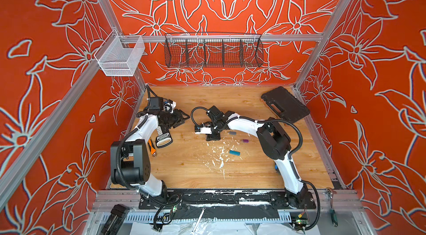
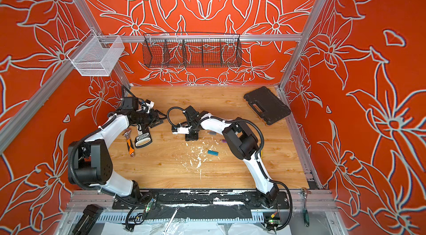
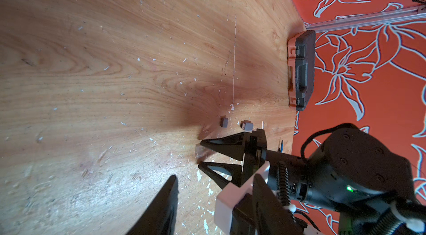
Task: Close the usb drive cover
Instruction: Pick up the cover from the center of the board.
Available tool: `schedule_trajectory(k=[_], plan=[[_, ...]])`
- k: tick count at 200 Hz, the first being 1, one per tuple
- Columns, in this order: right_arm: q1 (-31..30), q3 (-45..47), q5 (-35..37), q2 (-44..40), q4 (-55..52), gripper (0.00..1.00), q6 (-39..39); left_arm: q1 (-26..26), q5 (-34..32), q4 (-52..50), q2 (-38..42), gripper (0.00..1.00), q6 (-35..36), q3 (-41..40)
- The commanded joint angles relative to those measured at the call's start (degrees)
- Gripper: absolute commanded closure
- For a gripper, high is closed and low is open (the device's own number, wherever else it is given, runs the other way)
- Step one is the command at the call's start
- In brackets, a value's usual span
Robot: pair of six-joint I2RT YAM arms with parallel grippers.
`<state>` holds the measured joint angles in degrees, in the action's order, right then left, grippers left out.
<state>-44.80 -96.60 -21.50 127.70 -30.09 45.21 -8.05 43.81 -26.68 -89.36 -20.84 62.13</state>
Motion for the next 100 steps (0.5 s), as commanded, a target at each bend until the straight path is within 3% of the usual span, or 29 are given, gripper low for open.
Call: schedule_trajectory(k=[1,100], plan=[[-0.5,-1.4,-0.4,1.4,-2.1,0.61,0.8,-0.3,0.6,0.2,-0.7,0.49,0.3,-0.6],[-0.5,-1.2,-0.3,1.1,-0.8,0.73,-0.8,-0.3,1.2,-0.2,-1.3,0.49,0.8,-0.7]])
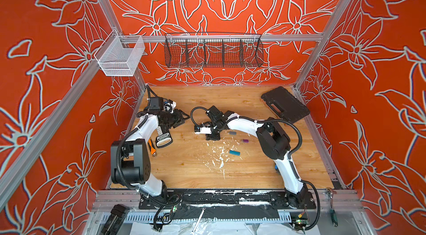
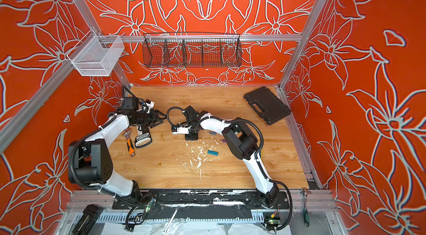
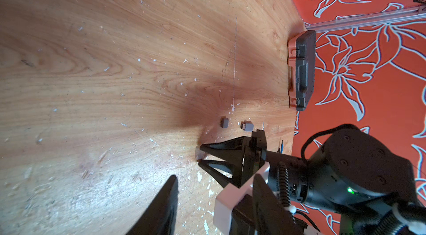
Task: Close the usb drive cover
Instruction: Pick up the cover from the center of the board.
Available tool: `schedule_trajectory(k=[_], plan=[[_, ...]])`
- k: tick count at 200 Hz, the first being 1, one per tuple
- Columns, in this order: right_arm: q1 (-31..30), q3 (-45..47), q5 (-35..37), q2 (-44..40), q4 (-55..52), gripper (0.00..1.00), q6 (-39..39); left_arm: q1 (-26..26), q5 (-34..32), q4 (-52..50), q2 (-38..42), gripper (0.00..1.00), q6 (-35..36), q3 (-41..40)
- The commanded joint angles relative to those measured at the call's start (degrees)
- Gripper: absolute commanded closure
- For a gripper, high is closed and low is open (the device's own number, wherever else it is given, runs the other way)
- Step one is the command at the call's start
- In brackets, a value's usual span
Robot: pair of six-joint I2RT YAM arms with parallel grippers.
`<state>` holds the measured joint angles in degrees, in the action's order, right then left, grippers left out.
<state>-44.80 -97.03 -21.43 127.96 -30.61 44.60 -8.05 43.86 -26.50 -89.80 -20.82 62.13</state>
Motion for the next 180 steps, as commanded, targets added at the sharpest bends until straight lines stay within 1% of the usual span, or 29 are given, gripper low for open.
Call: schedule_trajectory(k=[1,61,123,155,180], plan=[[-0.5,-0.7,-0.4,0.8,-0.2,0.73,-0.2,-0.3,1.1,-0.4,-0.9,0.49,0.8,-0.7],[-0.5,1.1,-1.0,-1.5,3.4,0.78,-0.7,-0.3,3.4,0.5,-1.2,0.50,1.3,-3.2],[0.1,1.6,-2.6,-3.4,3.8,0.79,-0.4,-0.3,7.1,2.5,-2.0,0.51,0.8,-5.3],[1.6,4.8,-5.8,-5.8,7.3,0.79,-1.8,-0.2,11.6,6.4,-2.9,0.53,-1.2,-8.2],[2.6,6.9,-7.6,-7.4,9.4,0.79,-2.0,1.1,14.3,8.4,-4.5,0.55,-2.4,-9.2]])
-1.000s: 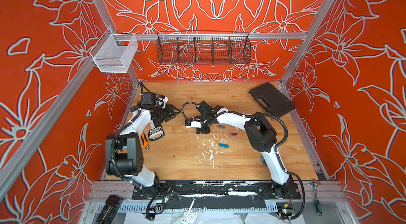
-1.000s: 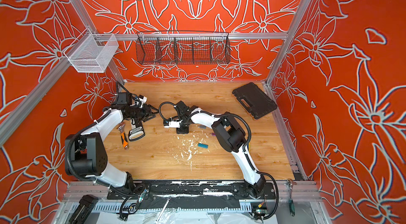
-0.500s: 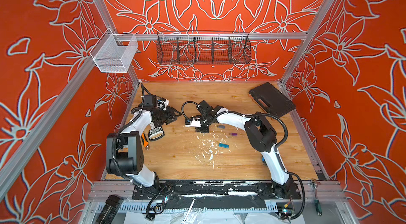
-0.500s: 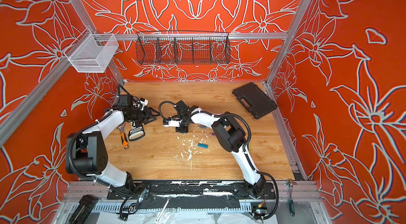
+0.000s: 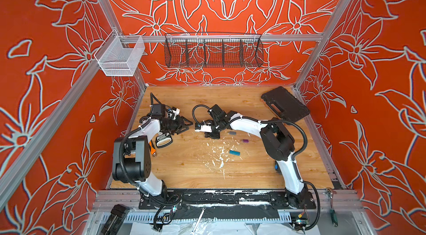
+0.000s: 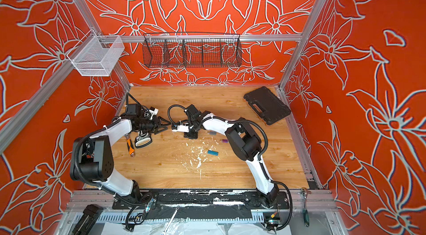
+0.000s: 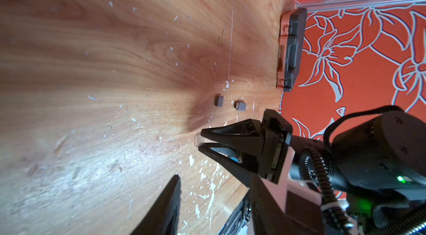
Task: Close the usb drive cover
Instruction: Pick up the cover from the center of the board.
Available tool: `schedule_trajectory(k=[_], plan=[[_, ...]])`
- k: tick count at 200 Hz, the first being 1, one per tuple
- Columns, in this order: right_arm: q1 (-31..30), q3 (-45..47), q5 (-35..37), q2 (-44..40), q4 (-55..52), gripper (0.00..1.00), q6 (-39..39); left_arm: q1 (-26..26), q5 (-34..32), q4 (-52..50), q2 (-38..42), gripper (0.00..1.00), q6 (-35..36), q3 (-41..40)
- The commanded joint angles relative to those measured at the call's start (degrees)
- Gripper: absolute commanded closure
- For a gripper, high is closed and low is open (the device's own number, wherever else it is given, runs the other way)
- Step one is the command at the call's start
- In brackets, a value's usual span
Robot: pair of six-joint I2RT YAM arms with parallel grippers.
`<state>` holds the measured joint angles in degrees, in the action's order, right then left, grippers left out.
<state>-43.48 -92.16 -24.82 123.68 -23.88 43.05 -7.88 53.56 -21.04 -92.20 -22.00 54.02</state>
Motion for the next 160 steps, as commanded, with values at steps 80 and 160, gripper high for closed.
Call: schedule_trajectory(k=[80,160], plan=[[3.2,4.2,-8.1,-6.4,6.4,0.79,-2.7,4.4,10.0,8.3,-5.6,0.60,-3.5,-1.8],[4.1,4.7,-11.0,-8.6,7.9,0.79,-3.7,7.4,12.8,13.0,-8.7,0.69,-5.7,-0.3]])
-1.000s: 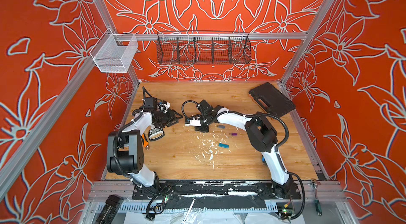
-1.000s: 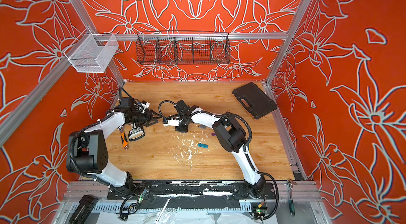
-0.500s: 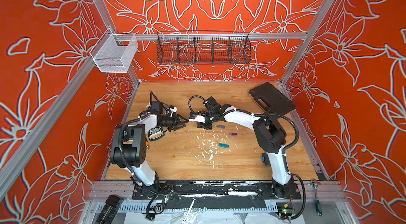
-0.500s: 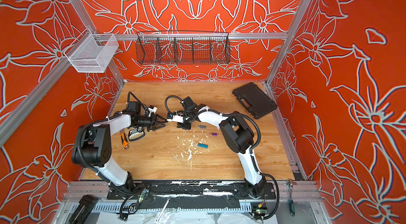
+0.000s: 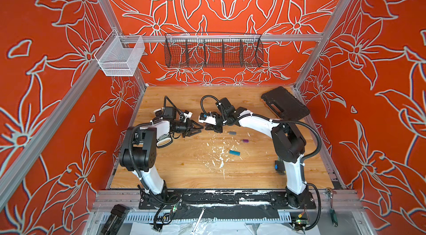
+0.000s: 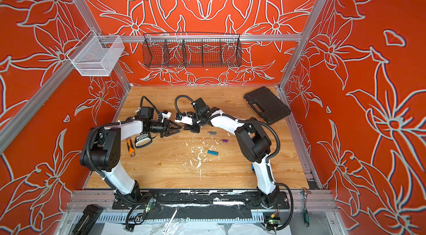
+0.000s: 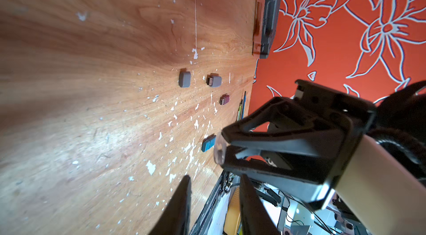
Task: Close the usb drive cover
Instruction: Pick up the cover from the center of the board.
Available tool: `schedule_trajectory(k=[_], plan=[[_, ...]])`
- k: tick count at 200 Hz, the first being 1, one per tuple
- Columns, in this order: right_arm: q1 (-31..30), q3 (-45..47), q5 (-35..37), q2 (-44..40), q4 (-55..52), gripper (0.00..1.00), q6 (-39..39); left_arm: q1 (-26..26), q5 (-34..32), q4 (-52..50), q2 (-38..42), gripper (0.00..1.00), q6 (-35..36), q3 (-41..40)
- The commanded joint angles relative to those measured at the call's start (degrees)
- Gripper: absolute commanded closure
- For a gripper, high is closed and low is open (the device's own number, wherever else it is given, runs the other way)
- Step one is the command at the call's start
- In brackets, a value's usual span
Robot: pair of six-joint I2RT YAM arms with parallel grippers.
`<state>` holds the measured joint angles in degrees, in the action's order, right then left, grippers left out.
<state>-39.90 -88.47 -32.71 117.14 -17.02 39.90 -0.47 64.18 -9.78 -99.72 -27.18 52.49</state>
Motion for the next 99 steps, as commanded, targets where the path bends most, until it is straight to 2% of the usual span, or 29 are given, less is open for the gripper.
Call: schedule_trajectory(k=[1,99], plan=[[0.5,1.0,-3.2,-2.1,1.0,0.79,-0.5,0.0,2.2,1.9,-1.2,0.69,-0.5,1.2],[0.8,0.4,-5.3,-2.0,1.0,0.79,-0.9,0.9,4.5,2.3,-2.7,0.76,-0.5,3.3]])
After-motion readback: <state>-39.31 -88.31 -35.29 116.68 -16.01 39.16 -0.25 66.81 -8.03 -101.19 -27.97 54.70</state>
